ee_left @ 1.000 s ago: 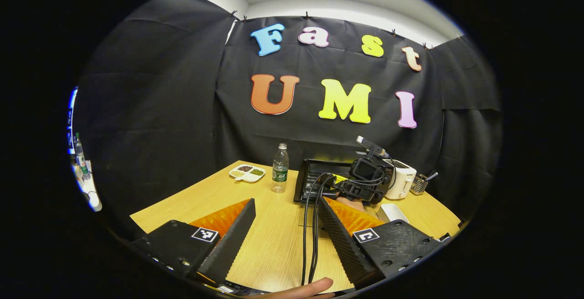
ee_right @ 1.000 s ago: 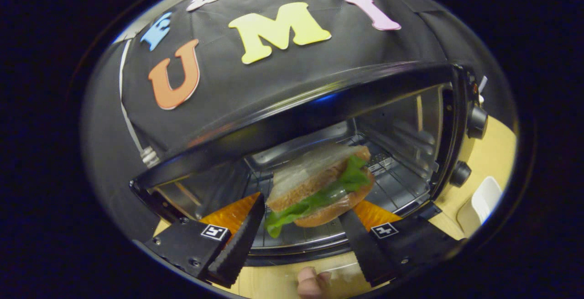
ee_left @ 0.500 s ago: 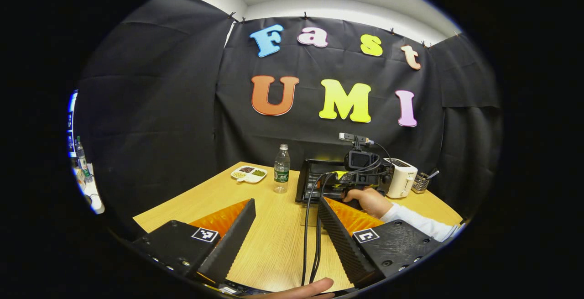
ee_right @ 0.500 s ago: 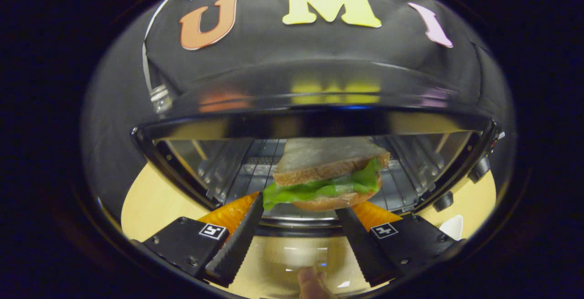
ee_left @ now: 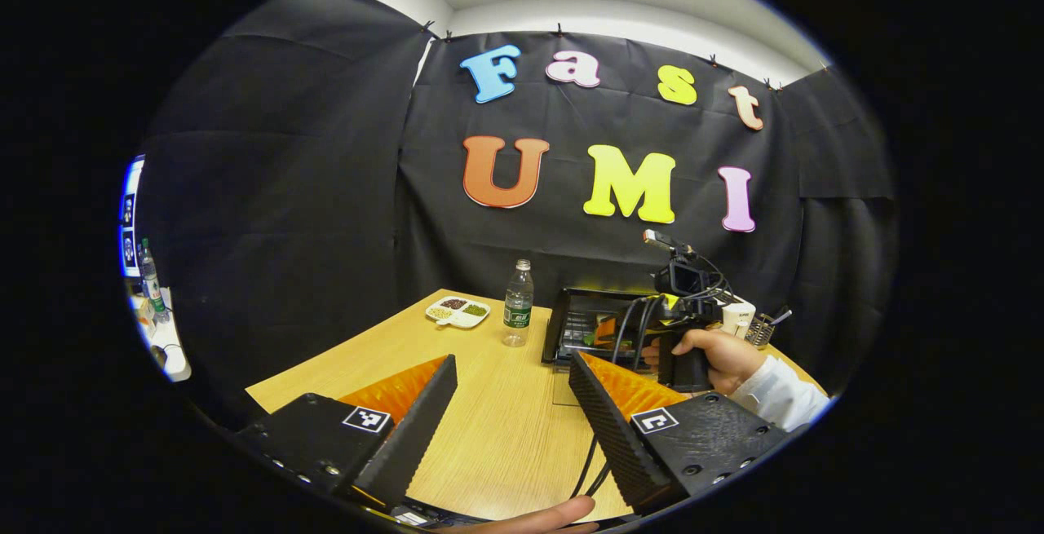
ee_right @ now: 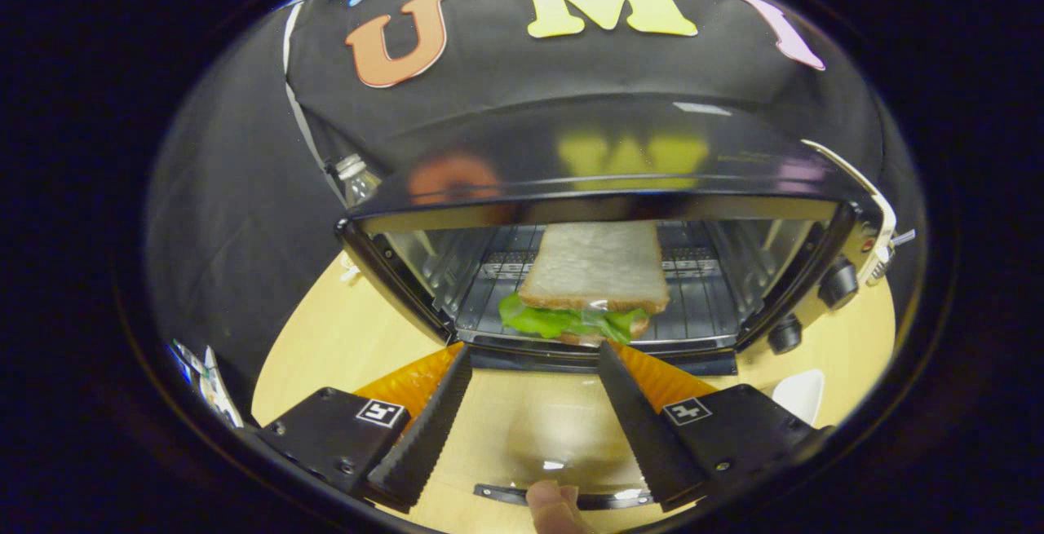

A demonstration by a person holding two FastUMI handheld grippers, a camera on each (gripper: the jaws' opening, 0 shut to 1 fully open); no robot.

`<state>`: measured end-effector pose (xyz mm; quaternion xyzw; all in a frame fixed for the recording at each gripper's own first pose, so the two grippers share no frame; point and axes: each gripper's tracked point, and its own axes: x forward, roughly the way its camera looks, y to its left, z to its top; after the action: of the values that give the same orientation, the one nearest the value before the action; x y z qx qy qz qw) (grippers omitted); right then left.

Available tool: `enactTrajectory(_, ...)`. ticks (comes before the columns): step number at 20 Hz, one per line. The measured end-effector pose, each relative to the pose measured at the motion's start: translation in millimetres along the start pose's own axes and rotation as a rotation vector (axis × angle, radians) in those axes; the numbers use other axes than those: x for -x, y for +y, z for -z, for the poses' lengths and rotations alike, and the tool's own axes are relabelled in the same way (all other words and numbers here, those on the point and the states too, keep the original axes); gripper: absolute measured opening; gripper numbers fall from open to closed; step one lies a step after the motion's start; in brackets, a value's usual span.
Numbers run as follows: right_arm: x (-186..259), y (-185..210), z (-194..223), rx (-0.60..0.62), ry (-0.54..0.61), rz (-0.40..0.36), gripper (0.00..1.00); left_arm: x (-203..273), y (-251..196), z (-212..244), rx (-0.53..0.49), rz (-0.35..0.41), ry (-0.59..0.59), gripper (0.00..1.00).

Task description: Open the electric oven with the left hand, put the food in, and close the electric oven.

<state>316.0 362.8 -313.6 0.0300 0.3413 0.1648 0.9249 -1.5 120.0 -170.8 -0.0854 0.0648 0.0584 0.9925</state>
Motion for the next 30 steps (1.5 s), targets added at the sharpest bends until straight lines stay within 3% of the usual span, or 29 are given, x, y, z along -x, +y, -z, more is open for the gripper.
enactTrajectory(6, 84.8, -6.8, -25.6, 0.025, -0.200, -0.042, 1.00, -18.7, -5.8, 3.9, -0.020, 0.004, 0.018, 0.92)
enactTrajectory(13, 200.8, -48.7, -47.4, 0.036, -0.441, -0.006, 1.00, -53.8, -34.3, 22.5, -0.078, 0.042, 0.082, 0.92)
enactTrajectory(16, 247.2, -77.6, -57.9, 0.064, -0.531, 0.033, 0.99, -68.8, -55.3, 33.8, -0.074, 0.072, 0.107, 0.92)
enactTrajectory(19, 274.1, -117.2, -62.4, 0.080, -0.578, 0.123, 0.99, -84.1, -79.9, 56.2, -0.082, 0.107, 0.147, 0.92)
enactTrajectory(24, 328.6, -155.4, -62.8, 0.055, -0.642, 0.161, 0.99, -103.2, -135.0, 110.6, -0.115, 0.196, 0.265, 0.92)
enactTrajectory(30, 404.1, -218.0, -60.1, 0.005, -0.721, 0.273, 0.99, -116.0, -183.0, 180.8, -0.151, 0.236, 0.448, 0.92)
